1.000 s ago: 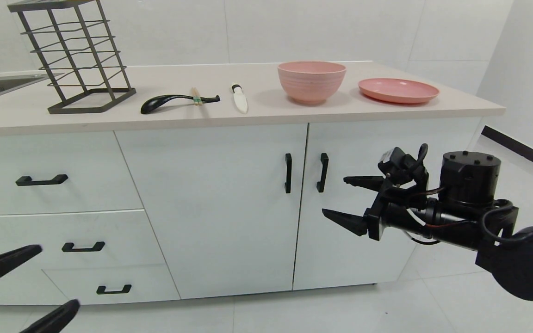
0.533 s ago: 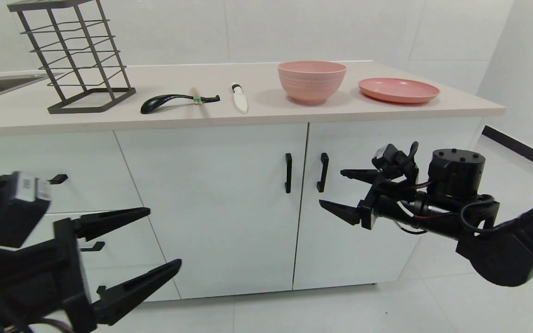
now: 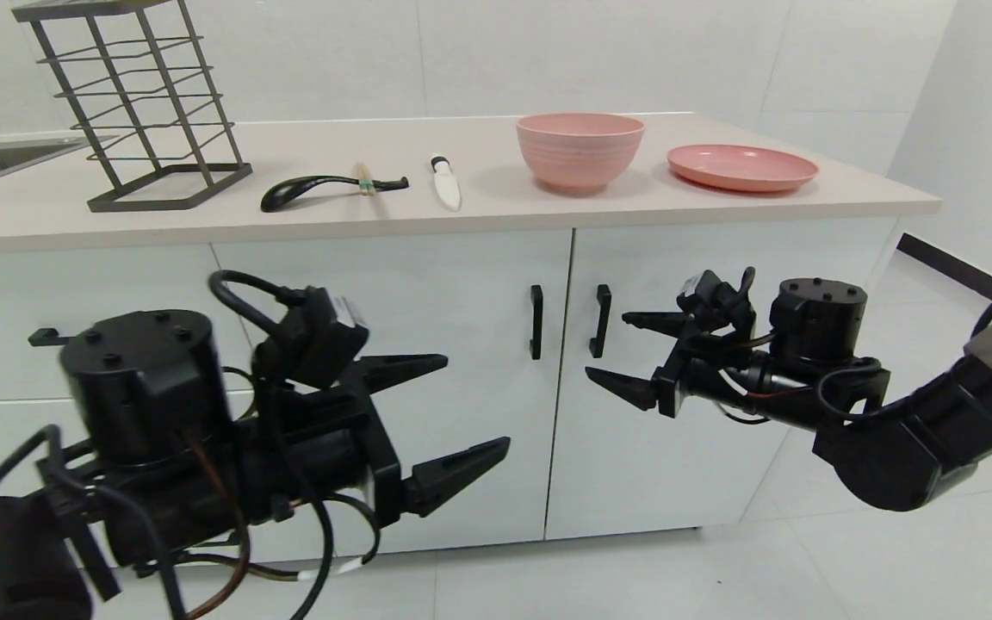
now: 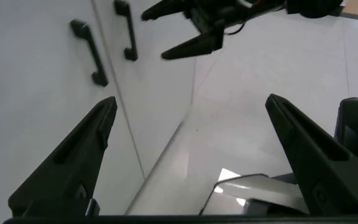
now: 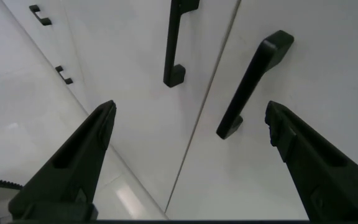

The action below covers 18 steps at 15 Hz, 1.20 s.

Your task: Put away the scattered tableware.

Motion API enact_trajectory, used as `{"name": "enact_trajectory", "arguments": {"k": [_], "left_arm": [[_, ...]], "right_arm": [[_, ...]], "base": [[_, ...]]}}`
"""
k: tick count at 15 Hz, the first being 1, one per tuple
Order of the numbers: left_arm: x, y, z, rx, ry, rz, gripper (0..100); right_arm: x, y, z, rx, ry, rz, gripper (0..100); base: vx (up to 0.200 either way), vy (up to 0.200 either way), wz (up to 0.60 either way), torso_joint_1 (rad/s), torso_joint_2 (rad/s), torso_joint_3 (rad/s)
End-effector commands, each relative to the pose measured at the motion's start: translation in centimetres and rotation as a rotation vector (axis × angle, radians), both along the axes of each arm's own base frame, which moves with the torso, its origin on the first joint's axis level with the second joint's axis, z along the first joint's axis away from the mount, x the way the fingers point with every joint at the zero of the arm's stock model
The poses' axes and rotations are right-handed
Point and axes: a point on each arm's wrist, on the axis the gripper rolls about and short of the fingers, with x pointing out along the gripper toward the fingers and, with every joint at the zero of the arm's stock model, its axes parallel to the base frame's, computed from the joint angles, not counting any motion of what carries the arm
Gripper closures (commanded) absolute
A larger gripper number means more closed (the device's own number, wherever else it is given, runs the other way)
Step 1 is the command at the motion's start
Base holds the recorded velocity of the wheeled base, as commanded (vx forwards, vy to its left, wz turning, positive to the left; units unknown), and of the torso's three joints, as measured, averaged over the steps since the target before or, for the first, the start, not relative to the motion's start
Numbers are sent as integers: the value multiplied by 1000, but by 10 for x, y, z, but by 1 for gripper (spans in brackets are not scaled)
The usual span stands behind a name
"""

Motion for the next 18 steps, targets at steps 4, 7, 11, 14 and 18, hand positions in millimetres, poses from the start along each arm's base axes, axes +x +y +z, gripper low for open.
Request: {"name": "enact_trajectory", "arguments": {"k": [4, 7, 11, 14, 18], "left_arm": [[45, -72, -24, -4, -69, -131, 0], [65, -81, -15, -36, -111, -111, 0], [74, -85, -19, -35, -109, -105, 0], [83, -86, -21, -40, -114, -91, 0], [96, -85, -18, -55, -133, -64, 0]], "right_arm": [[20, -2, 1, 19, -32, 18, 0], [27, -1, -8, 22, -35, 23, 0], [35, 7, -20, 32, -32, 89, 0], [47, 15, -23, 48, -49, 139, 0], [47, 14, -25, 70, -61, 244, 0]], "base": [[0, 0, 0, 0, 0, 0], [0, 0, 0, 0, 0, 0], [0, 0, 0, 0, 0, 0], [0, 0, 0, 0, 0, 0], [0, 0, 0, 0, 0, 0]]}}
